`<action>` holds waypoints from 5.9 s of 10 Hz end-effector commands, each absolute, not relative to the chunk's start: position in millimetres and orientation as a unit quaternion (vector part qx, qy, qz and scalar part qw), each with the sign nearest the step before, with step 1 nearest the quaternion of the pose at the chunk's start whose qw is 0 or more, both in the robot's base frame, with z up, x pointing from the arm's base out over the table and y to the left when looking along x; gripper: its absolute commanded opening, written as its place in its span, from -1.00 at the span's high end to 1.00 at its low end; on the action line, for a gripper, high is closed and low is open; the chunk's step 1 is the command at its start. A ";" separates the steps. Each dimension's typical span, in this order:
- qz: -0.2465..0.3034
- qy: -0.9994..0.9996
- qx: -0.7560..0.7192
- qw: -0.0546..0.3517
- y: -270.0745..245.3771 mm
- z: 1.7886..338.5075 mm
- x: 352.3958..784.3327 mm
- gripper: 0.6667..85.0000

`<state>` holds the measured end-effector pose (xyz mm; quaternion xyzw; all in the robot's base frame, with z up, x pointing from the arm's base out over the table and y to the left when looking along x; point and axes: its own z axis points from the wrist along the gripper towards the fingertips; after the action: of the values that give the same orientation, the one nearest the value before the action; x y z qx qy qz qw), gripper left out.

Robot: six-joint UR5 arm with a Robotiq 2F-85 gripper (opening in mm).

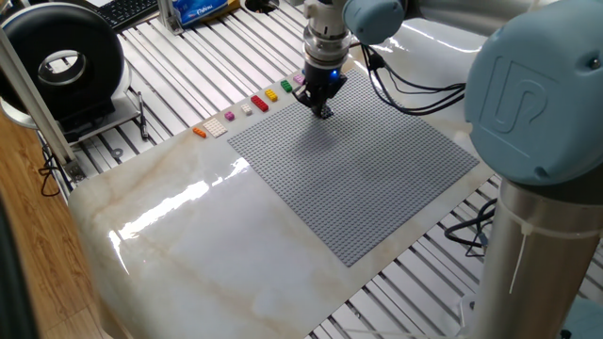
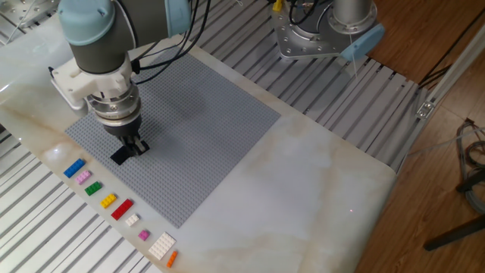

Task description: Stack small Lego blocks one on top of the other

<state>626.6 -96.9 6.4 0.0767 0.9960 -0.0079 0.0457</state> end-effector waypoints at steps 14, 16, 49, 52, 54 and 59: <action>-0.023 0.997 0.069 0.040 -111.4 10.4 631.0 0.99; -0.025 0.997 0.066 0.038 -114.8 12.1 632.1 0.99; -0.007 0.998 0.052 0.047 -122.5 4.5 667.6 0.99; -0.006 0.997 0.051 0.058 -121.1 -5.0 675.0 0.99; -0.008 0.997 0.051 0.049 -120.4 3.9 670.0 0.99; -0.008 0.999 0.043 0.017 -131.1 40.6 650.7 0.99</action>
<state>656.4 -128.6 26.2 0.0419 0.9987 -0.0118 0.0262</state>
